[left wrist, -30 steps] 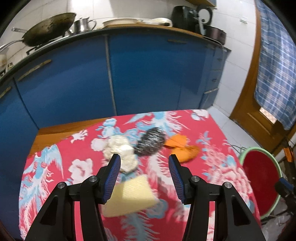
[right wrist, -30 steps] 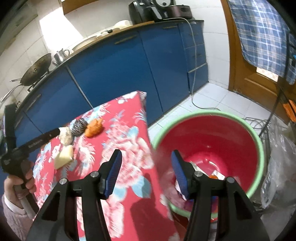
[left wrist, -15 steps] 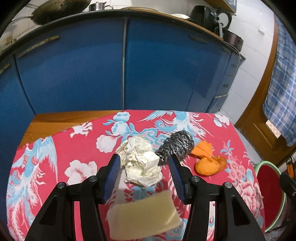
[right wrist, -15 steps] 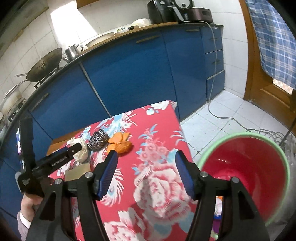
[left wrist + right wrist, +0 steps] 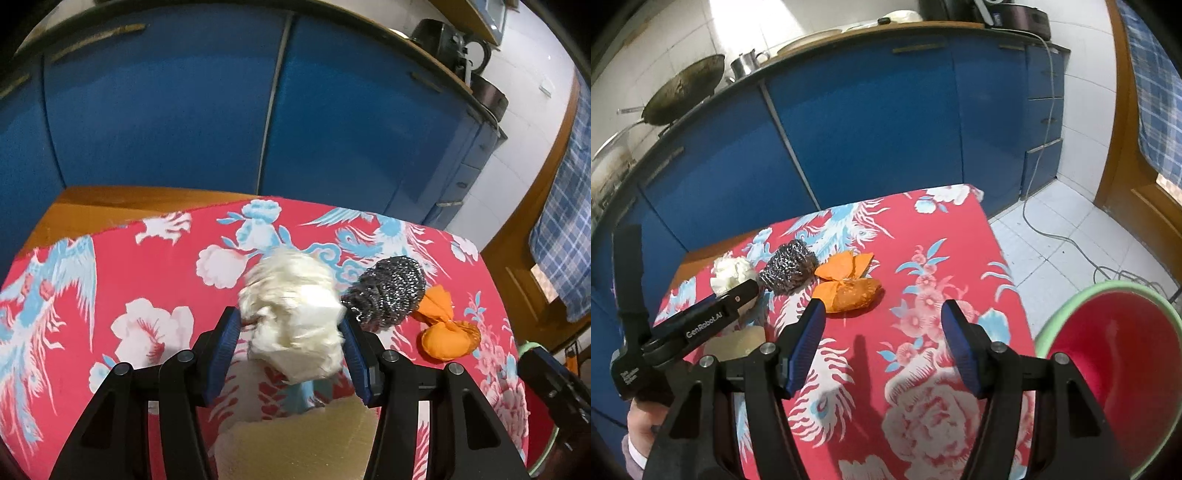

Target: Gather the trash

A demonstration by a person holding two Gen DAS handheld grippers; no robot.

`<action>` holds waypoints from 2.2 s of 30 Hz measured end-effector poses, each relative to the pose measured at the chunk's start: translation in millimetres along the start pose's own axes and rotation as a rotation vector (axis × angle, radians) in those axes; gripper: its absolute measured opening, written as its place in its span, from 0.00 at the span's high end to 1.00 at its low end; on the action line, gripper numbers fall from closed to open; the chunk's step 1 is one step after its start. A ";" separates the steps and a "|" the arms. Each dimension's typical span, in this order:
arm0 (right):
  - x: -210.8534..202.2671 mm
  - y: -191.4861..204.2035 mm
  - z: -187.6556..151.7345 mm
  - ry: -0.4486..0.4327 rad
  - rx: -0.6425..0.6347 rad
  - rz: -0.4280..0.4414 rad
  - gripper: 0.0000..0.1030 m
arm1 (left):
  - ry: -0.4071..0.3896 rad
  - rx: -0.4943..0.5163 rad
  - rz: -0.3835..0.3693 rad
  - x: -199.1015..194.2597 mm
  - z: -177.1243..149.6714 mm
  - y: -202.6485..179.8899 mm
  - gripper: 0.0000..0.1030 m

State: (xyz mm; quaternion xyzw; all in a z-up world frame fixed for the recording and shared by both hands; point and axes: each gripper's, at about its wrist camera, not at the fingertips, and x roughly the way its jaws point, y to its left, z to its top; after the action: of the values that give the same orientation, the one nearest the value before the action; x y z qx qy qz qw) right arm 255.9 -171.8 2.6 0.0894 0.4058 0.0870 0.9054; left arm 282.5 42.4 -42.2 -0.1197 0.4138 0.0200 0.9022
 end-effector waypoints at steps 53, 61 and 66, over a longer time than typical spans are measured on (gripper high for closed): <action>-2.3 0.9 -11.9 0.011 -0.025 0.021 0.62 | -0.082 0.031 -0.088 -39.5 -0.9 -13.4 0.61; -31.5 -14.5 -23.0 -0.019 -0.006 0.023 0.67 | -0.087 0.079 -0.155 -61.6 -5.1 -36.2 0.61; -53.1 -19.9 -31.3 -0.037 0.002 0.035 0.70 | -0.088 0.114 -0.204 -75.4 -9.5 -51.9 0.61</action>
State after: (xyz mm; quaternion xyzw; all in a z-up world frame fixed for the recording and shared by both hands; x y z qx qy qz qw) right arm 199.3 -200.4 15.7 0.0992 0.3873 0.1008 0.9110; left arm 232.9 -5.5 18.8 -0.1087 0.3601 -0.0900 0.9222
